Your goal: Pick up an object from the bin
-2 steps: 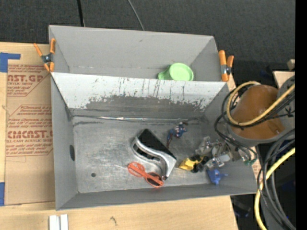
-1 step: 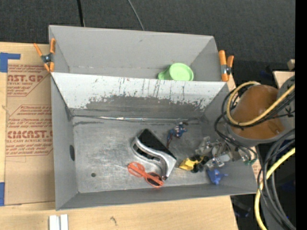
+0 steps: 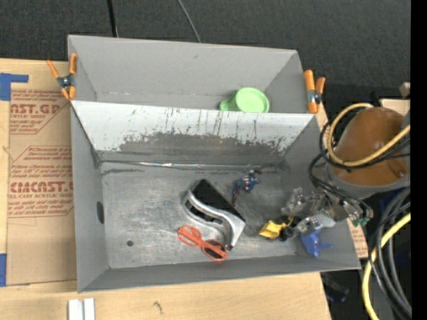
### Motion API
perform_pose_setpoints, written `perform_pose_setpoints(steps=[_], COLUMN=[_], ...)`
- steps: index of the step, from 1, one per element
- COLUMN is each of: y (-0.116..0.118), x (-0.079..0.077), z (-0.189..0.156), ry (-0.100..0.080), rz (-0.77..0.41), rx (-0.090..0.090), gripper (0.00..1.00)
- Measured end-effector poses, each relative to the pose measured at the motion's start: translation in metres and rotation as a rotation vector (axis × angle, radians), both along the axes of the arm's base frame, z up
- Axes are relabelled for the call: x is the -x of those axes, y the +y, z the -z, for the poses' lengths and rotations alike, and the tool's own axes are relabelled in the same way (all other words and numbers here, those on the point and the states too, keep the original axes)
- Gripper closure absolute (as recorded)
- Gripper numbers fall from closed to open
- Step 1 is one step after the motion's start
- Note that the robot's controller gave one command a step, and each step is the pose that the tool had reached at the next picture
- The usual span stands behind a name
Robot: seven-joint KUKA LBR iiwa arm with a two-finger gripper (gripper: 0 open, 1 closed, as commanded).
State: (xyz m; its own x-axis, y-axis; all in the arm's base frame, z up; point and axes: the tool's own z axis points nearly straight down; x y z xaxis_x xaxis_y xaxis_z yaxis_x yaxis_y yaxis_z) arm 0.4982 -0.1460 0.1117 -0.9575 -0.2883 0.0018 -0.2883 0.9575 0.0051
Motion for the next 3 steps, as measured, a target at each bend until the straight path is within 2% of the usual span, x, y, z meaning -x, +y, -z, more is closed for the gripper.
perform_pose_setpoints(steps=[1, 2, 3], y=[0.012, 0.006, 0.011], x=[-0.01, 0.001, -0.01], z=[-0.033, -0.035, -0.055], ry=[-0.01, -0.014, -0.003], rz=[-0.042, -0.048, -0.028], rx=[0.006, 0.0, 0.004], gripper=[1.0, 1.0, 1.0])
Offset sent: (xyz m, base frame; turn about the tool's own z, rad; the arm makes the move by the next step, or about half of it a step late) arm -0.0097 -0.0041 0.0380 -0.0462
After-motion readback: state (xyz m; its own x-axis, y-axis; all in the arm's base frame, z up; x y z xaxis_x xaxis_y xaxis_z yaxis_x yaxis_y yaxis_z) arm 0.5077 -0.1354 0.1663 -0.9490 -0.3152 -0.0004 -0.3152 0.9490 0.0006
